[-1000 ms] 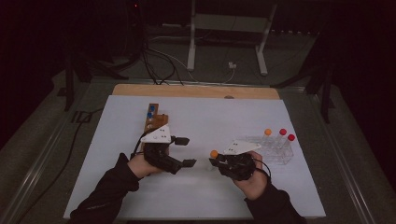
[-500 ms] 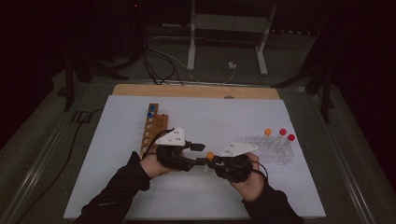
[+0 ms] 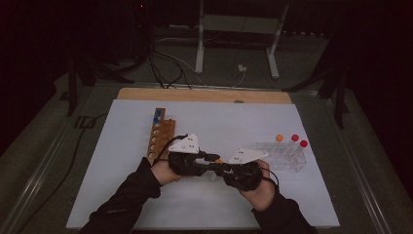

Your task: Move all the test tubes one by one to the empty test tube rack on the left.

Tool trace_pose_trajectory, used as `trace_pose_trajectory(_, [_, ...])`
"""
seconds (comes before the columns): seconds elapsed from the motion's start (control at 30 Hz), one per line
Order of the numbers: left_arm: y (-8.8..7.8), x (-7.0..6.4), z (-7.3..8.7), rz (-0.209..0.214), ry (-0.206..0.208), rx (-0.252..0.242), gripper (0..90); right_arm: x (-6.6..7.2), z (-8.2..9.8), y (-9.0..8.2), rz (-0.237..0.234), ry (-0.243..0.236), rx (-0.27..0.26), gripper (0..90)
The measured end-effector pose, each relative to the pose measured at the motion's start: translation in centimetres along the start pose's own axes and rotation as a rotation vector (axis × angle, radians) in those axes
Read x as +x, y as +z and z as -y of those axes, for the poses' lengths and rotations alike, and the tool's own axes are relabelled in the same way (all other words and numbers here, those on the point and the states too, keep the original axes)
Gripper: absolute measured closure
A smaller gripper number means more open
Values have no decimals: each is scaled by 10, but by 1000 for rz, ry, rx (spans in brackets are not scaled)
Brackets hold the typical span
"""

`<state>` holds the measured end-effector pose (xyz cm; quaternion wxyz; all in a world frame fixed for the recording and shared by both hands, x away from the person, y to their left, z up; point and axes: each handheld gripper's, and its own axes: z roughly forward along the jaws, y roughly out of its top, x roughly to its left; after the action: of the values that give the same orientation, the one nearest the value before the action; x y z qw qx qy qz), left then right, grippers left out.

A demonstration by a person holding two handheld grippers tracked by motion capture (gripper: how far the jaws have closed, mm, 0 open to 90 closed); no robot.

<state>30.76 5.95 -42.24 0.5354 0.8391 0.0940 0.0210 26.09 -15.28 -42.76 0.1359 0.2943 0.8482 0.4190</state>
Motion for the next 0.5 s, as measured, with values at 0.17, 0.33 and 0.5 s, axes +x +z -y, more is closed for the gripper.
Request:
trace_pose_trajectory(0.17, [0, -1, -1, -14, 24, 4, 709, 0, 0, 0, -4, 7, -6, 744])
trace_pose_trajectory(0.33, [-2, 1, -2, -29, 22, -4, 712, -1, 0, -1, 7, 18, -25, 696])
trace_pose_trajectory(0.5, [-12, 6, -5, -64, 9, -15, 712, -5, 1, -5, 16, 47, -58, 497])
